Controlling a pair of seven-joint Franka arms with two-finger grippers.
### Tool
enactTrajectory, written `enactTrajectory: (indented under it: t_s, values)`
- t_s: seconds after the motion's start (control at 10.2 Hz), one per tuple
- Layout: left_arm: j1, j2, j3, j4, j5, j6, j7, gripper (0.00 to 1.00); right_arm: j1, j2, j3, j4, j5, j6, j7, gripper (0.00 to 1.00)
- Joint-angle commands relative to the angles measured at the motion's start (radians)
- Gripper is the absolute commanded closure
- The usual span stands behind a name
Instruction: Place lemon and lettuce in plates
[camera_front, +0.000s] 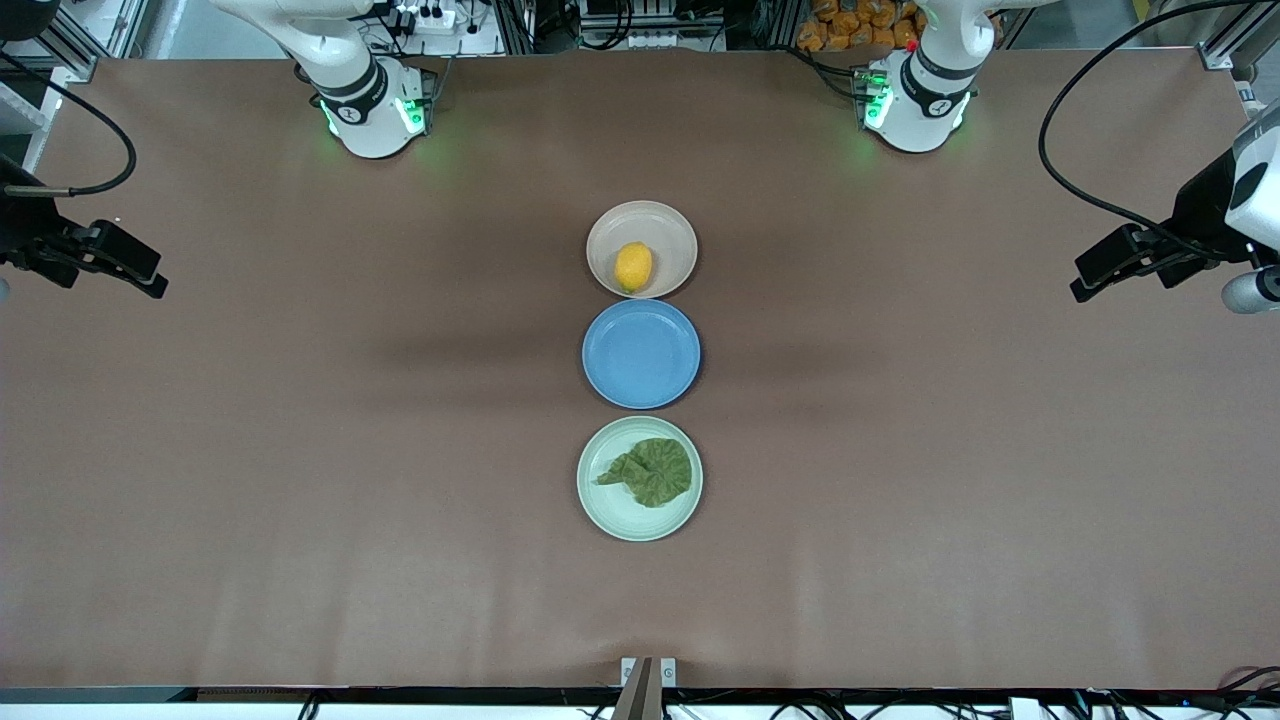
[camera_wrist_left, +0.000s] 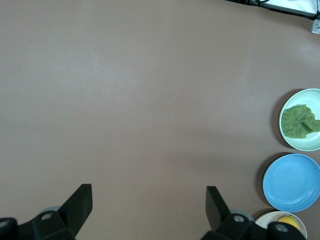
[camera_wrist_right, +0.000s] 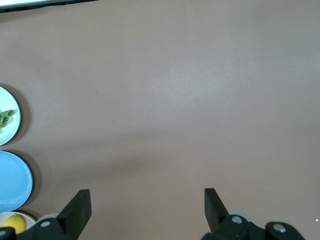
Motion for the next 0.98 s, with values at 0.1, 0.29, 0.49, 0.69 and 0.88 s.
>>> enactTrajectory:
  t_s: [0.1,0.29,0.49,0.69,0.88]
  values:
    - [0.004,-0.009,-0.002,0.014,0.012,-0.014,-0.003,0.00,-0.006,-0.011,0.007,-0.001,-0.004,-0.008,-0.002,0.00]
    - [0.012,-0.009,0.005,0.014,0.010,-0.014,-0.003,0.00,-0.006,-0.014,0.007,-0.001,-0.004,-0.009,-0.002,0.00]
    - [0.018,-0.006,0.004,0.012,0.015,-0.014,-0.005,0.00,-0.010,-0.012,0.007,0.000,-0.004,-0.011,-0.009,0.00]
    - [0.019,-0.011,0.004,0.014,0.033,-0.018,0.000,0.00,-0.008,-0.008,0.007,0.007,-0.004,-0.011,-0.006,0.00]
    - [0.018,-0.012,0.005,0.014,0.035,-0.024,0.000,0.00,-0.008,-0.008,0.007,0.008,-0.004,-0.009,-0.009,0.00]
